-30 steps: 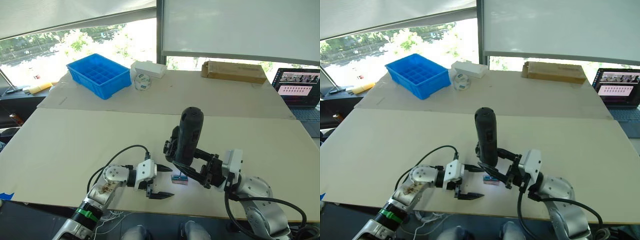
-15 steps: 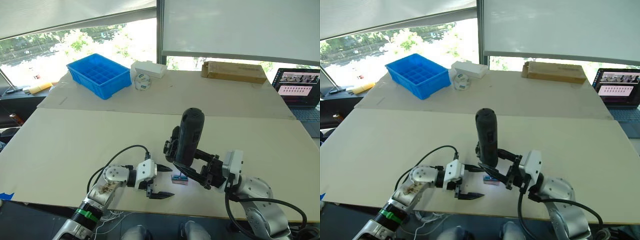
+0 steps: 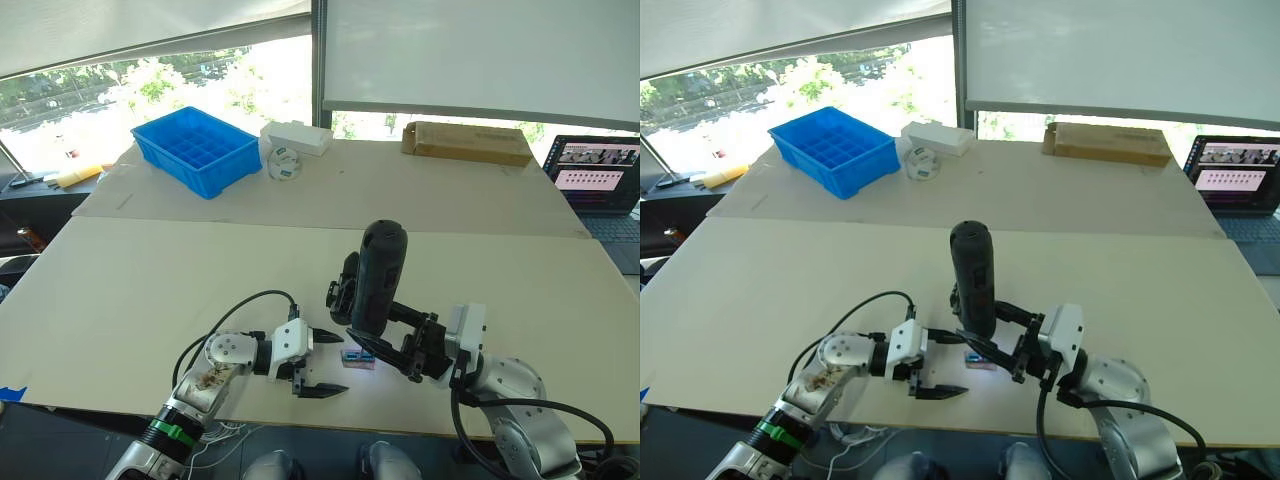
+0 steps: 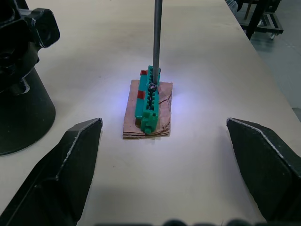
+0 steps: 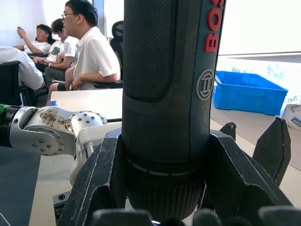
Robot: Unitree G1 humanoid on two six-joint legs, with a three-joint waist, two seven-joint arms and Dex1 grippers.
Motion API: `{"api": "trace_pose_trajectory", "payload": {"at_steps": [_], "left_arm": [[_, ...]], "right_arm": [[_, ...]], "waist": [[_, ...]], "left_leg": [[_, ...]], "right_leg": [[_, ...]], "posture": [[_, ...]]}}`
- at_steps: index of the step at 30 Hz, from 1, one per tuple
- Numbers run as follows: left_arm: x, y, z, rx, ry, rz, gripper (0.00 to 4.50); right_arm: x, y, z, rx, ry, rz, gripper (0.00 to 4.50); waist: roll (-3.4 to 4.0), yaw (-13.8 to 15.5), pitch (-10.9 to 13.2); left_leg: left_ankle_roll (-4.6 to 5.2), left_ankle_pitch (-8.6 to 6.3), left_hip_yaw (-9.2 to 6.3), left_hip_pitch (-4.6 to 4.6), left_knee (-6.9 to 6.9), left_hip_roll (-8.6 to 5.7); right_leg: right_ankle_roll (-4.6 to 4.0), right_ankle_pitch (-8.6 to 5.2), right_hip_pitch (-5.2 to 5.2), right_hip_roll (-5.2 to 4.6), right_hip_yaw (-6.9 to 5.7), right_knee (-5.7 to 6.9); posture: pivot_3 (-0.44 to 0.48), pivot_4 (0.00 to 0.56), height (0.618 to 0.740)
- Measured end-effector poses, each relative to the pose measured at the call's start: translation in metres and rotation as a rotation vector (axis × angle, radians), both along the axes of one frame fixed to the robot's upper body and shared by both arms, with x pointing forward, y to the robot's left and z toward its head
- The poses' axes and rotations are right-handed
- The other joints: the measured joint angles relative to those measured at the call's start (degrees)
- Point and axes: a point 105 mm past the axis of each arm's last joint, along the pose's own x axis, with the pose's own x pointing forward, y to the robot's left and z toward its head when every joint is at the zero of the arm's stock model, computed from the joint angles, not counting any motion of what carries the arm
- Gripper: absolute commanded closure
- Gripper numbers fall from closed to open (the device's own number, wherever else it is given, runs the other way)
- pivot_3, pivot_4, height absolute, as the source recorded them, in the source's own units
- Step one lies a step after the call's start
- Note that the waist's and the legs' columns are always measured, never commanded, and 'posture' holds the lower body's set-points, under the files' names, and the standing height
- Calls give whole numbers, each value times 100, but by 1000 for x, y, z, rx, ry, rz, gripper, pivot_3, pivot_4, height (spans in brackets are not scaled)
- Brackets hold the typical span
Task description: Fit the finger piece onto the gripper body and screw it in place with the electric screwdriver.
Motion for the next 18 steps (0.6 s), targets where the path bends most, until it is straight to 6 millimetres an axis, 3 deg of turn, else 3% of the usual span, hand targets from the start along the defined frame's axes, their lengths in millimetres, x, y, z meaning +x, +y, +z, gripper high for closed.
{"api": "trace_pose_trajectory", "payload": {"at_steps": [18], "left_arm": [[1,0,0,-3,-13,-5,44]], "right_arm": [[0,-2,-1,-43,2,9,2584]], "waist": [[0,2,0]], "left_leg": [[0,0,0,-5,0,0]], "right_leg": [[0,0,-6,-2,0,0]], "posture": [[0,150,740]]}}
